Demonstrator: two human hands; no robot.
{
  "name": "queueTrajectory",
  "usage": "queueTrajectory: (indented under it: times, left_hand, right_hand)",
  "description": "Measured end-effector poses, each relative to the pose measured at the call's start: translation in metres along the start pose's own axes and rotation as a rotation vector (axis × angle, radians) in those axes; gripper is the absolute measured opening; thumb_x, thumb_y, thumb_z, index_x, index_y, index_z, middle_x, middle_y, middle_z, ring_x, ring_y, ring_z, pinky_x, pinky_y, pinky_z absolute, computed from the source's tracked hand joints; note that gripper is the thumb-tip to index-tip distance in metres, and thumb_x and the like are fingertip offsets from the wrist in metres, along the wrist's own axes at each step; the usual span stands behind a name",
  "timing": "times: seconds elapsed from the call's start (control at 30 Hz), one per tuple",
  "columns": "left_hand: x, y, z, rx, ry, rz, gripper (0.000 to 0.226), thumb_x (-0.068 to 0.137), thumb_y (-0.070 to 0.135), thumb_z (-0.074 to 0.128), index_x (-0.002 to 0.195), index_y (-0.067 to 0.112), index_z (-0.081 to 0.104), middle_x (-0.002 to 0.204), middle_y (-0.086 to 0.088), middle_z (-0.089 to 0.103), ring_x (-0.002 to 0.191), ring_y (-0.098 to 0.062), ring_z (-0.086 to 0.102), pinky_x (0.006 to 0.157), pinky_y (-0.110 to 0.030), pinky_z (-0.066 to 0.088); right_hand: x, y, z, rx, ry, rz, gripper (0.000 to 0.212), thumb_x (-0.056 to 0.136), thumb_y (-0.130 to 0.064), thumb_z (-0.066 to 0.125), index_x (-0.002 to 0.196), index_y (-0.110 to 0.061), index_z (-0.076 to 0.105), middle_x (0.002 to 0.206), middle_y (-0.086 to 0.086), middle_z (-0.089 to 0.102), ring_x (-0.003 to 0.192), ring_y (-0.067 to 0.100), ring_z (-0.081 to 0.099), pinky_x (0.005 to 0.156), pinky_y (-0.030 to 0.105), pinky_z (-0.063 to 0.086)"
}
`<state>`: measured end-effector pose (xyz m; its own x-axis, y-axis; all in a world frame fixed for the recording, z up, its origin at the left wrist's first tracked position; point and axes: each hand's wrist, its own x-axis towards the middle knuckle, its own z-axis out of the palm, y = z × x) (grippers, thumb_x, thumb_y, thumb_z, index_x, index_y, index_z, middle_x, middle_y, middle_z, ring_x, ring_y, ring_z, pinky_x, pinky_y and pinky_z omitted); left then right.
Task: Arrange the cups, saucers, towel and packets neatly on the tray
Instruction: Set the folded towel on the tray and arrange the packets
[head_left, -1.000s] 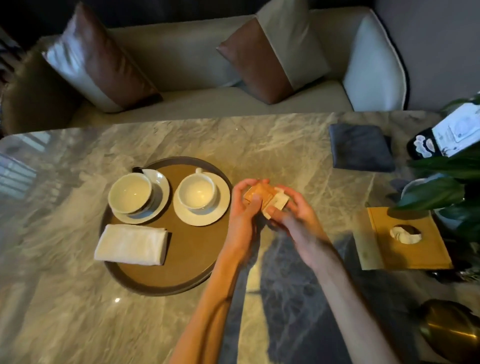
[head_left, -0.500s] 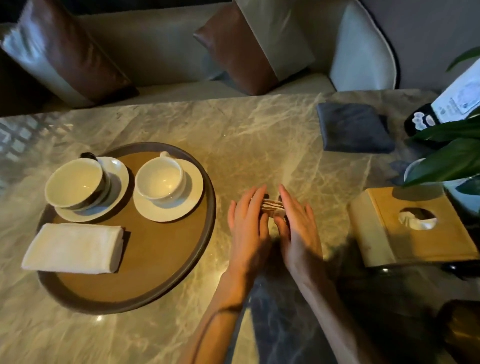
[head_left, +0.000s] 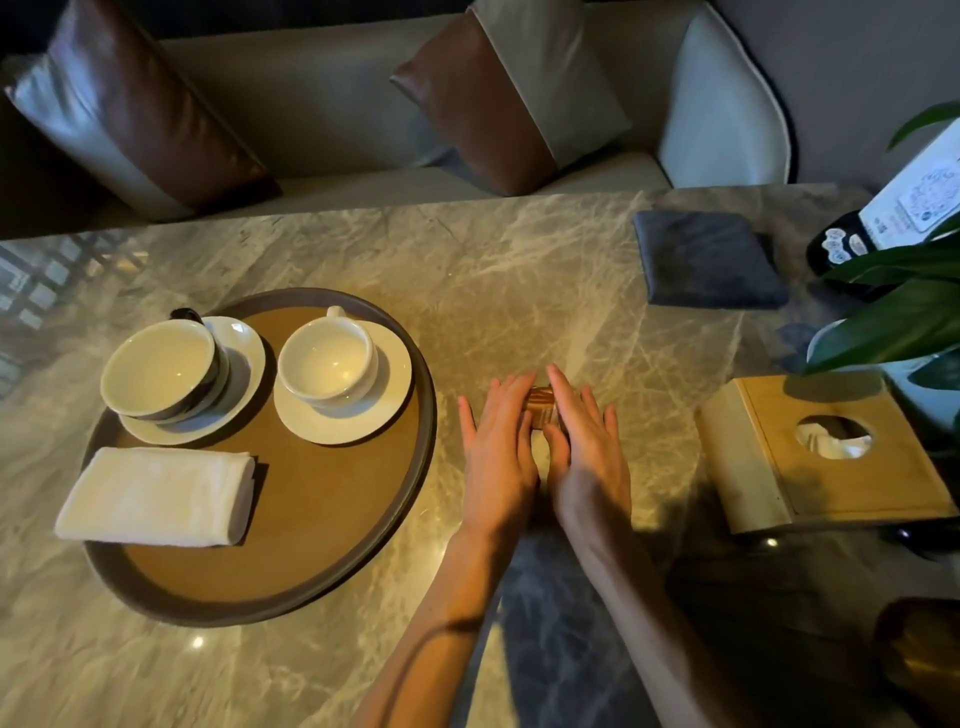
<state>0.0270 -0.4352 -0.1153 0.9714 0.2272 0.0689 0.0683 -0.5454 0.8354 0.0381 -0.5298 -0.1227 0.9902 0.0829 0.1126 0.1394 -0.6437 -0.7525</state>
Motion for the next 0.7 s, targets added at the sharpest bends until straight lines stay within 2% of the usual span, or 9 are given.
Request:
queueTrajectory:
  times: [0.07, 0.13, 0.3, 0.4, 0.47, 0.53, 0.57, 0.63, 0.7]
  left_hand:
    - [0.000, 0.001, -0.001, -0.019, 0.019, -0.003, 0.046, 0.101, 0.003, 0.038, 0.142, 0.024, 0.045, 0.143, 0.002, 0.051, 0.144, -0.018, 0.037, 0.122, -0.027, -0.014]
    - [-0.001, 0.002, -0.001, 0.001, 0.012, -0.011, 0.048, 0.101, 0.003, 0.038, 0.145, 0.021, 0.041, 0.149, -0.003, 0.046, 0.147, -0.019, 0.032, 0.121, -0.025, -0.016]
    - [0.000, -0.003, -0.001, 0.087, -0.002, -0.029, 0.056, 0.099, 0.004, 0.037, 0.150, 0.026, 0.032, 0.161, -0.005, 0.028, 0.154, -0.021, 0.005, 0.122, -0.047, -0.013]
    - [0.002, -0.007, -0.003, 0.153, -0.037, -0.044, 0.064, 0.095, 0.001, 0.037, 0.152, 0.029, 0.027, 0.162, -0.004, 0.026, 0.154, -0.025, 0.003, 0.122, -0.054, -0.010]
    - [0.001, -0.006, -0.007, 0.112, -0.053, -0.041, 0.067, 0.091, -0.004, 0.039, 0.151, 0.027, 0.031, 0.158, -0.001, 0.035, 0.153, -0.025, 0.008, 0.122, -0.054, -0.009]
    - [-0.001, -0.002, -0.013, 0.058, -0.066, -0.032, 0.064, 0.089, -0.007, 0.042, 0.146, 0.023, 0.040, 0.148, -0.002, 0.049, 0.149, -0.025, 0.027, 0.125, -0.049, 0.003]
    - [-0.002, 0.000, -0.018, 0.040, -0.068, -0.026, 0.059, 0.090, -0.007, 0.044, 0.143, 0.020, 0.046, 0.140, -0.003, 0.056, 0.140, -0.024, 0.041, 0.123, -0.042, 0.016]
    - [-0.005, 0.007, -0.039, -0.007, -0.106, -0.057, 0.045, 0.092, -0.003, 0.049, 0.133, 0.016, 0.056, 0.123, -0.004, 0.066, 0.114, -0.018, 0.060, 0.102, -0.025, 0.040]
    - [-0.012, 0.019, -0.071, -0.115, -0.280, -0.191, 0.034, 0.094, -0.001, 0.052, 0.124, 0.011, 0.060, 0.105, -0.006, 0.068, 0.093, -0.020, 0.064, 0.084, -0.029, 0.050]
  right_hand:
    - [-0.001, -0.001, 0.001, -0.017, 0.030, -0.021, 0.050, 0.102, -0.013, 0.047, 0.149, -0.026, 0.039, 0.152, -0.003, 0.044, 0.147, 0.021, 0.030, 0.124, 0.032, 0.008]
    - [0.000, 0.000, 0.002, -0.042, 0.020, -0.045, 0.050, 0.101, -0.012, 0.047, 0.149, -0.026, 0.040, 0.152, -0.004, 0.044, 0.147, 0.021, 0.030, 0.124, 0.033, 0.008]
    - [-0.001, 0.004, 0.004, -0.055, 0.034, -0.088, 0.049, 0.102, -0.011, 0.048, 0.148, -0.026, 0.042, 0.151, -0.008, 0.045, 0.146, 0.019, 0.033, 0.124, 0.035, 0.011]
    - [-0.001, 0.007, 0.005, -0.096, -0.030, -0.091, 0.054, 0.100, -0.008, 0.048, 0.149, -0.027, 0.039, 0.152, -0.009, 0.043, 0.146, 0.020, 0.032, 0.124, 0.038, 0.011]
    - [0.001, 0.007, 0.002, -0.076, -0.034, -0.109, 0.056, 0.097, -0.003, 0.051, 0.148, -0.025, 0.043, 0.149, -0.006, 0.048, 0.144, 0.021, 0.037, 0.124, 0.041, 0.014]
    - [0.002, 0.005, -0.008, -0.020, -0.021, -0.110, 0.053, 0.094, -0.001, 0.056, 0.142, -0.023, 0.052, 0.139, -0.002, 0.060, 0.133, 0.019, 0.052, 0.120, 0.036, 0.024]
    - [0.001, 0.003, -0.014, 0.030, -0.035, -0.082, 0.050, 0.094, -0.003, 0.058, 0.139, -0.025, 0.055, 0.133, -0.005, 0.063, 0.124, 0.014, 0.058, 0.115, 0.030, 0.031]
    - [-0.001, -0.009, -0.030, 0.212, -0.178, 0.063, 0.049, 0.093, -0.007, 0.062, 0.136, -0.029, 0.057, 0.131, -0.011, 0.063, 0.117, 0.004, 0.059, 0.105, 0.023, 0.042]
    - [-0.005, -0.022, -0.052, 0.439, -0.379, 0.217, 0.048, 0.091, -0.004, 0.065, 0.134, -0.022, 0.059, 0.127, 0.000, 0.067, 0.109, 0.004, 0.063, 0.099, 0.023, 0.048]
